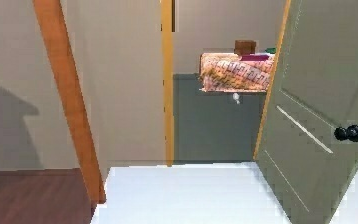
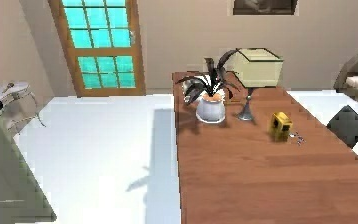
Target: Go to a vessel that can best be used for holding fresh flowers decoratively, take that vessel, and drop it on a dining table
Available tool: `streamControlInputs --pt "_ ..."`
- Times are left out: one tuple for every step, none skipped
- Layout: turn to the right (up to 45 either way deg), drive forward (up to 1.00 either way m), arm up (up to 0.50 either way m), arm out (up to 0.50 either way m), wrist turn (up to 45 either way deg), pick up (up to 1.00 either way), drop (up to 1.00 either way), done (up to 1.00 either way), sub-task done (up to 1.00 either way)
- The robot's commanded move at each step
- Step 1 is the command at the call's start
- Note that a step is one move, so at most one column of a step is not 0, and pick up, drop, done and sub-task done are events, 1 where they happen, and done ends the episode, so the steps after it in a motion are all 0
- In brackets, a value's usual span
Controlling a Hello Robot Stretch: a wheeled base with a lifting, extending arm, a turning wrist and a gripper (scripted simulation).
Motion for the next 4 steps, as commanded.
streamControlInputs --pt "9.0 0.00 0.00 0.00 0.0 0.00 0.00 0.00 0.00" --pt "0.0 1.00 0.00 0.00 0.0 0.00 0.00 0.00 0.00" --pt "3.0 0.00 0.00 0.00 0.0 0.00 0.00 0.00 0.00" --pt "0.0 0.50 0.00 0.00 0.0 0.00 0.00 0.00 0.00"
